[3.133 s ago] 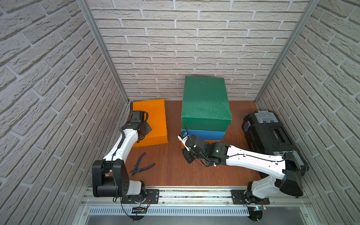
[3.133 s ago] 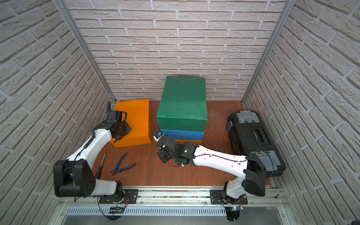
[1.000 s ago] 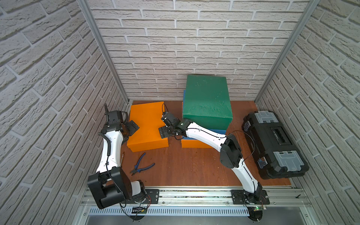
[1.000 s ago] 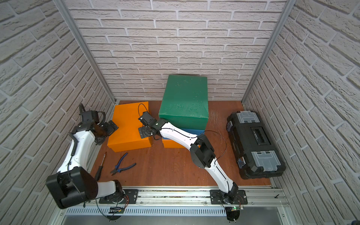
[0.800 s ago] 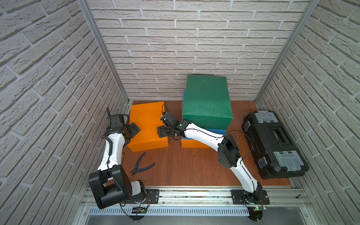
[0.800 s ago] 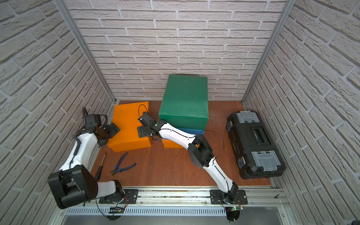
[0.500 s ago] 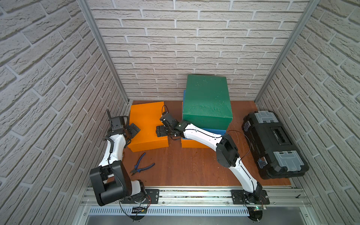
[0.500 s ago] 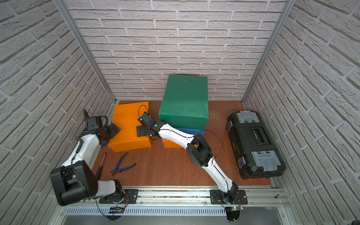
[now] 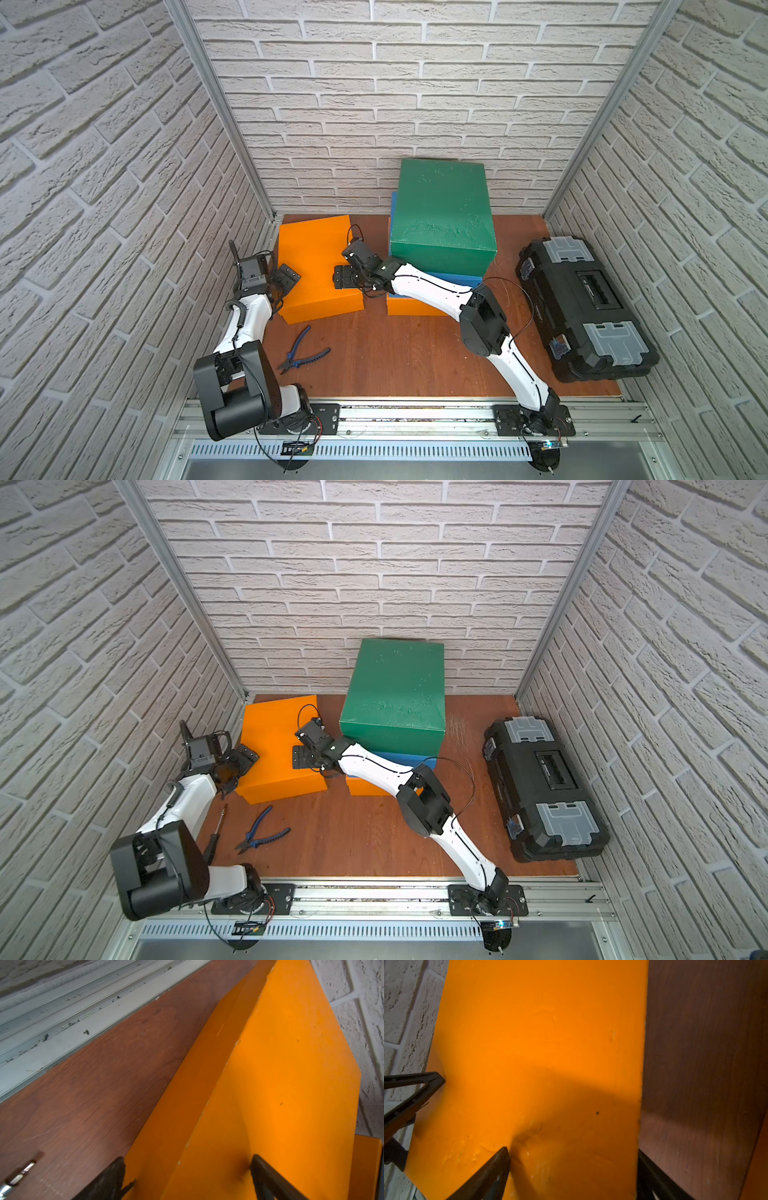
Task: Stack the shoeboxes
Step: Pick up the shoebox from the center of the board.
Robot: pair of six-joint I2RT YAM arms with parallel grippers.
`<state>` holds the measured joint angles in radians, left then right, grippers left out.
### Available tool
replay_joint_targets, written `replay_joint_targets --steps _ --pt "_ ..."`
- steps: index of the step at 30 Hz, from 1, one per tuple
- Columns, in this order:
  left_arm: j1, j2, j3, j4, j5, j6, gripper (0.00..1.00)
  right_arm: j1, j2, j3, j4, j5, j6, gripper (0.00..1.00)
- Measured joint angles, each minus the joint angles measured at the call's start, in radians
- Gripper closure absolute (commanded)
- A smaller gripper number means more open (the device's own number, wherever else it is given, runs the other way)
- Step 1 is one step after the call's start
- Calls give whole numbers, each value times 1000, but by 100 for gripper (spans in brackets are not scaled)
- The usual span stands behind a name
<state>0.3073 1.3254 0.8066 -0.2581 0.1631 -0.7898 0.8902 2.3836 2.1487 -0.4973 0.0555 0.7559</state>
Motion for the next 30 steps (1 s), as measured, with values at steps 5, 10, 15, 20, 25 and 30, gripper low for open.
replay_joint_targets --steps 5,10,15,20,25,30 --pt "0 -8 -9 8 7 -16 18 -5 21 36 -6 -2 -4 25" --pt "0 -22 -9 -5 10 -19 20 -10 71 145 -79 -9 -32 26" --pt "0 -54 -9 -45 3 -21 21 -10 146 315 -183 -11 -77 27" --pt "2 -86 16 -103 0 -24 21 -10 232 526 -298 -12 -116 29" --pt "2 -113 52 -166 -4 -28 23 -10 301 718 -395 -9 -150 30" --pt "2 -155 69 -211 -4 -44 23 -10 304 760 -429 -20 -180 30"
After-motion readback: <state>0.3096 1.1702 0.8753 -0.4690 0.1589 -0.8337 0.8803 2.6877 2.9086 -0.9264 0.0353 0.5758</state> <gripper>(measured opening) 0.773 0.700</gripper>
